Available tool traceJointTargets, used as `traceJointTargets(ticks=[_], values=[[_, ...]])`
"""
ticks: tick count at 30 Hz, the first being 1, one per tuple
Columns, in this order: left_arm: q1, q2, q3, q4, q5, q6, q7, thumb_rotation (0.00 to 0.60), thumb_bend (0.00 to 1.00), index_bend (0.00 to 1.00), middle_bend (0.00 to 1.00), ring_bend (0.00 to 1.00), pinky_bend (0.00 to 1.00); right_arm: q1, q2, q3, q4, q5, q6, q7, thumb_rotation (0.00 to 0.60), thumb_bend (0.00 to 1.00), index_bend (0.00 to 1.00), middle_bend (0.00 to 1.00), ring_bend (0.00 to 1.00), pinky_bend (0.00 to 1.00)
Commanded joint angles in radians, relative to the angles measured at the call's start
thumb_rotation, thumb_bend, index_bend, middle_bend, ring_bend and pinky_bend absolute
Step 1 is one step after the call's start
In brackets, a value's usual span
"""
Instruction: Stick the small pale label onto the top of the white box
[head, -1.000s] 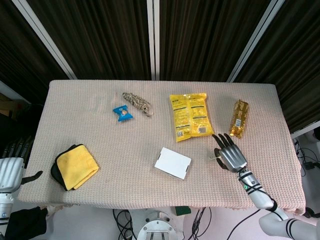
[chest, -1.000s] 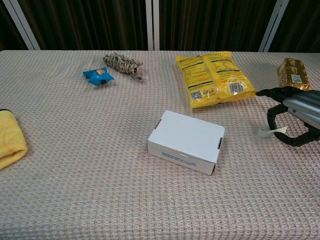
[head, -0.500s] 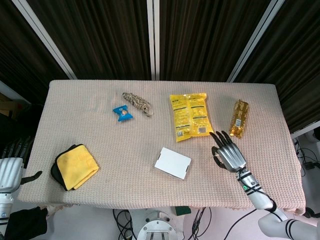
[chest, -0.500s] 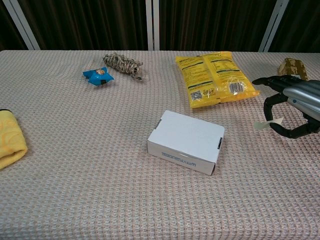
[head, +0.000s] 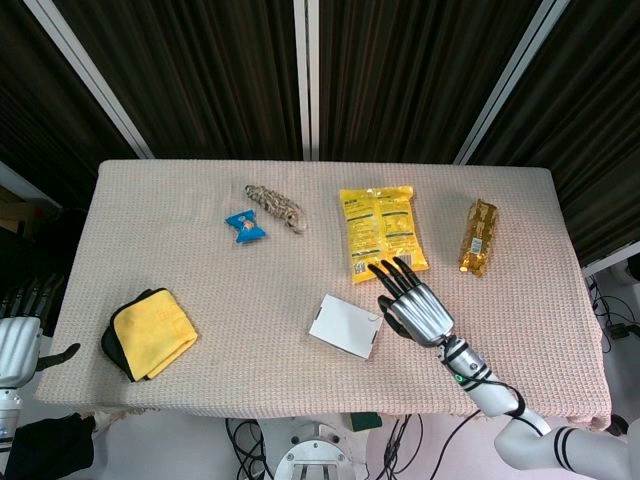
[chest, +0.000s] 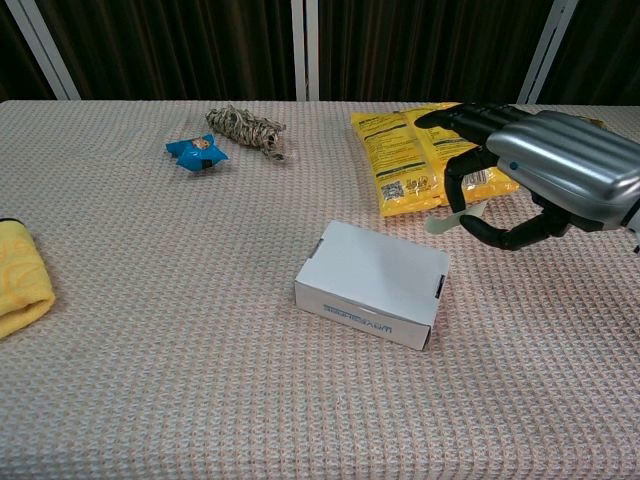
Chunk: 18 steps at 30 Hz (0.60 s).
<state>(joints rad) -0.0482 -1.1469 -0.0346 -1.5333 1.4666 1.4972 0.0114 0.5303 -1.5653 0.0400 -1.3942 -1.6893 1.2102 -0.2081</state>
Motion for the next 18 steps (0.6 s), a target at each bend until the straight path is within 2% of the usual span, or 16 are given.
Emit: traceJointTargets(ticks=[1,18], values=[[0.000,0.001,-0.002,0.002,-0.003,-0.002,-0.003,0.600,0.04,0.08,0.07,0.03,0.10,0.020,-0.025,0.007,0.001,-0.006,-0.019,-0.023,0.600,0.44,0.63,0.03,0.00,0.00],[-0.004,0.001,-0.006,0.020,-0.014,-0.018,-0.026,0.600,0.04,0.08,0.07,0.03,0.10,0.076,-0.138,0.002,0.114,-0.027,-0.039,-0.032,0.600,0.44,0.64,0.02,0.00,0.00]])
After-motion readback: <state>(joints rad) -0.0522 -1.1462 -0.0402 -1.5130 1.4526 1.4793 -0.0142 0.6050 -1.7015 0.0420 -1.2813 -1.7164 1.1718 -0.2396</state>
